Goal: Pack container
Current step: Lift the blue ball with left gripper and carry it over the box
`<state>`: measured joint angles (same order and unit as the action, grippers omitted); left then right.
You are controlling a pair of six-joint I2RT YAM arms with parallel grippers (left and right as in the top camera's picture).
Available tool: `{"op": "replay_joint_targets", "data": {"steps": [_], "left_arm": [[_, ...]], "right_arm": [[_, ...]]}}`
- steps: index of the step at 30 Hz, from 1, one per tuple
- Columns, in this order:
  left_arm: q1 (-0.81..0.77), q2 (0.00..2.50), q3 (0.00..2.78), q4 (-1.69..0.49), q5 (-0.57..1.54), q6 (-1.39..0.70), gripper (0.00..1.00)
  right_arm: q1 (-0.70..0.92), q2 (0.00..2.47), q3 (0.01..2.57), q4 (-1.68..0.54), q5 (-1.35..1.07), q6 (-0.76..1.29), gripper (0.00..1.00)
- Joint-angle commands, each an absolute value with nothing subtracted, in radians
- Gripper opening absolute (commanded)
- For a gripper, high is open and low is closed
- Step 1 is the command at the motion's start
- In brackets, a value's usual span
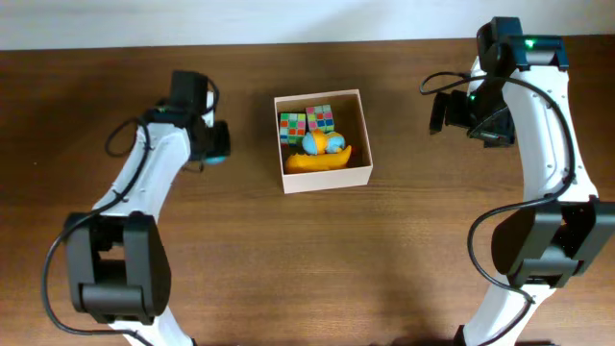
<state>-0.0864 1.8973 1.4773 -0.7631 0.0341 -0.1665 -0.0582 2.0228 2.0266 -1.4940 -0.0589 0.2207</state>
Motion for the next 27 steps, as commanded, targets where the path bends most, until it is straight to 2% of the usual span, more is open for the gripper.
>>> {"op": "replay_joint_targets", "data": {"steps": [1, 6, 10, 13, 23, 27], "left_arm": [[-0.094, 1.856, 1.559, -0.769, 0.334, -0.065, 0.33], [-0.119, 1.832, 1.599, -0.696, 0.656, 0.025, 0.33], [-0.167, 1.834, 1.599, -0.599, 0.678, 0.023, 0.35], [-0.222, 1.834, 1.599, -0.542, 0.616, 0.023, 0.37], [-0.439, 1.876, 1.599, -0.363, 0.168, 0.023, 0.38], [-0.463, 1.956, 1.599, -0.308, 0.163, 0.022, 0.38]], "right_arm": [[-0.06, 2.022, 2.029, -1.494, -0.068, 0.213, 0.99], [-0.059, 2.022, 2.029, -1.494, -0.068, 0.213, 0.99], [-0.059, 2.022, 2.029, -1.494, -0.068, 0.213, 0.99], [-0.06, 2.022, 2.029, -1.494, -0.068, 0.213, 0.99], [-0.059, 2.022, 2.029, -1.494, -0.068, 0.213, 0.99], [-0.059, 2.022, 2.029, -1.494, -0.068, 0.213, 0.99]]}}
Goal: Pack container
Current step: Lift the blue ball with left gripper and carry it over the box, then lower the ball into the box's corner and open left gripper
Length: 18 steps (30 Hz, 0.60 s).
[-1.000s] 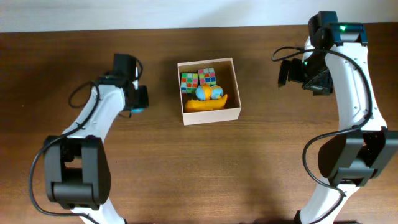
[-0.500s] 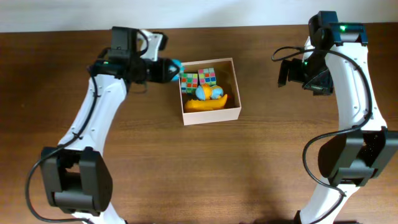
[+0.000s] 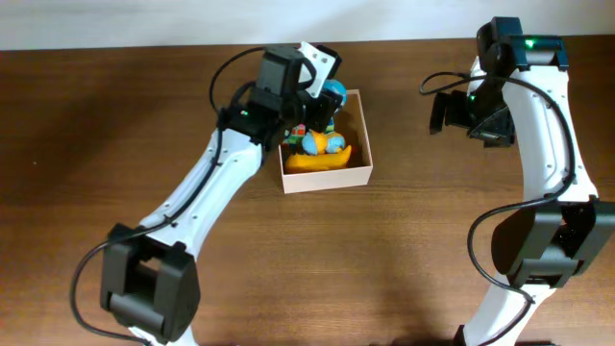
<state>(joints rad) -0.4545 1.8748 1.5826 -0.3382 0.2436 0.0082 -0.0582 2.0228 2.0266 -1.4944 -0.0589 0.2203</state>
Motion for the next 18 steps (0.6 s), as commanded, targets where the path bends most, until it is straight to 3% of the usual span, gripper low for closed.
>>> {"op": "replay_joint_targets", "data": {"steps": [1, 18], "left_arm": [[-0.464, 1.974, 1.599, -0.298, 0.163, 0.011, 0.38], [-0.508, 2.125, 1.599, -0.149, 0.171, -0.015, 0.37]], "right_arm": [[-0.059, 2.022, 2.029, -1.494, -0.068, 0.213, 0.99], [-0.059, 2.022, 2.029, -1.494, -0.068, 0.213, 0.99]]}}
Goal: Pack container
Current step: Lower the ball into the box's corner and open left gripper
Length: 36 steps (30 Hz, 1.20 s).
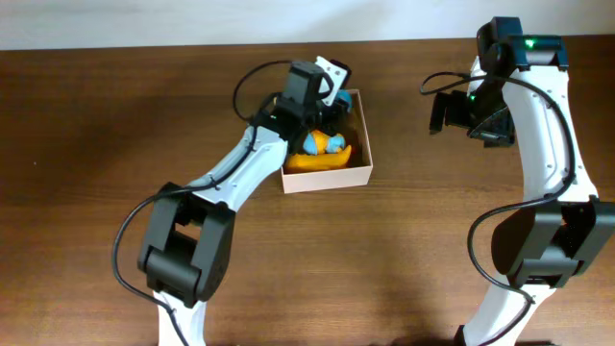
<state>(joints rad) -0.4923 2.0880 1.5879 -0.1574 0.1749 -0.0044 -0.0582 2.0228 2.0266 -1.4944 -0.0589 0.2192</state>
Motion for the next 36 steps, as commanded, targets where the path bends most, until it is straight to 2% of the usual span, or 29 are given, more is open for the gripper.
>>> {"op": "replay_joint_targets", "data": {"steps": [1, 3, 5, 7, 13, 22, 28, 31, 33, 36], "left_arm": [[-0.511, 2.127, 1.599, -0.149, 0.171, -0.015, 0.38], [-0.514, 2.129, 1.599, -0.152, 0.171, -0.015, 0.46], [-0.515, 2.129, 1.599, -0.152, 0.171, -0.015, 0.7], [-0.515, 2.129, 1.599, -0.153, 0.171, -0.015, 0.78], [-0.514, 2.128, 1.599, -0.16, 0.171, -0.015, 0.85], [-0.514, 2.057, 1.6, -0.179, 0.166, -0.014, 0.85], [-0.514, 1.94, 1.6, -0.263, 0.088, -0.014, 0.85], [-0.514, 1.919, 1.6, -0.325, 0.014, -0.014, 0.77], [-0.514, 1.919, 1.6, -0.363, -0.049, -0.014, 0.55], [-0.514, 1.927, 1.6, -0.391, -0.052, -0.003, 0.34]], "right_arm": [[-0.059, 2.022, 2.029, -1.494, -0.068, 0.213, 0.99], [-0.059, 2.022, 2.029, -1.494, -0.068, 0.213, 0.99], [-0.06, 2.022, 2.029, -1.494, -0.068, 0.213, 0.99], [-0.059, 2.022, 2.029, -1.494, -0.068, 0.213, 0.99], [-0.06, 2.022, 2.029, -1.494, -0.068, 0.213, 0.99], [-0.06, 2.022, 2.029, -1.494, -0.068, 0.213, 0.99], [-0.059, 2.022, 2.029, -1.494, -0.068, 0.213, 0.99], [-0.059, 2.022, 2.029, -1.494, -0.068, 0.213, 0.99], [-0.06, 2.022, 2.029, -1.494, -0.068, 0.213, 0.99], [-0.059, 2.022, 2.029, -1.494, -0.068, 0.213, 0.99]]}}
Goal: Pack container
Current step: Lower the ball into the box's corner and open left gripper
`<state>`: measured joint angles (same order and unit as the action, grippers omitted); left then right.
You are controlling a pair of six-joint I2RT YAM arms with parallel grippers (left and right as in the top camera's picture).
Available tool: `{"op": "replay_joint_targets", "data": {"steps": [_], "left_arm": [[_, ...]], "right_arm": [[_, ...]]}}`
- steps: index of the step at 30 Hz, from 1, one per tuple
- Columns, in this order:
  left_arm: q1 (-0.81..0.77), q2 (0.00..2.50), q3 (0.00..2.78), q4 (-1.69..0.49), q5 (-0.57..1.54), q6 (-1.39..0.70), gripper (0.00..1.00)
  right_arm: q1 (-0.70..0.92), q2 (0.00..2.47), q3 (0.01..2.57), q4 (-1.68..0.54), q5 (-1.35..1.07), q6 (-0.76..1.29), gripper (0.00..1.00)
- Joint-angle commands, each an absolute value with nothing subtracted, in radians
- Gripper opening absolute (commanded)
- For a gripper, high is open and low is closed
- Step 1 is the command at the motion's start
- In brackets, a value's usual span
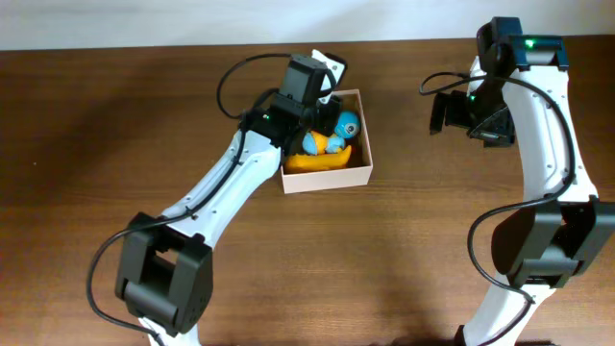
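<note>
A white open box (327, 179) stands at the middle back of the table. In it lie a blue ball (347, 123), a blue and yellow toy (322, 144) and an orange piece (317, 162). My left gripper (325, 104) reaches over the box's back left part, its fingers largely hidden under the wrist. The ball lies just right of it, free of the fingers, so it reads as open. Off to the right of the box, my right gripper (437, 113) hangs above the table, looks shut and holds nothing.
Brown wooden table (144, 192) all around the box. My left arm spans from the front left up to the box. The right arm stands along the right edge. A pale wall strip runs along the back.
The blue ball, which was at my left gripper over the box, now lies in the box's back right corner. The left wrist has drawn back slightly to the left. The right arm is still.
My left gripper was left of the box with a blue thing in it; the box showed two colour cubes, a toy and an orange piece. Then the gripper was at the box's back rim, then over the box. Now the ball rests inside.
</note>
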<state>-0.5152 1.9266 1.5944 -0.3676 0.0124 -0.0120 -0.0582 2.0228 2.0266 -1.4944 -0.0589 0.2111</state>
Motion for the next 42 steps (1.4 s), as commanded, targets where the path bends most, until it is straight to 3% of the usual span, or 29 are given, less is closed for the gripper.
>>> {"op": "replay_joint_targets", "data": {"steps": [1, 10, 42], "left_arm": [[-0.514, 1.934, 1.6, -0.395, -0.048, -0.003, 0.29], [-0.516, 2.057, 1.6, -0.347, 0.113, 0.039, 0.18], [-0.543, 2.196, 1.6, -0.249, 0.18, 0.039, 0.17]], "right_arm": [[-0.06, 2.022, 2.029, -1.494, -0.068, 0.213, 0.99], [-0.059, 2.022, 2.029, -1.494, -0.068, 0.213, 0.99], [-0.059, 2.022, 2.029, -1.494, -0.068, 0.213, 0.99]]}}
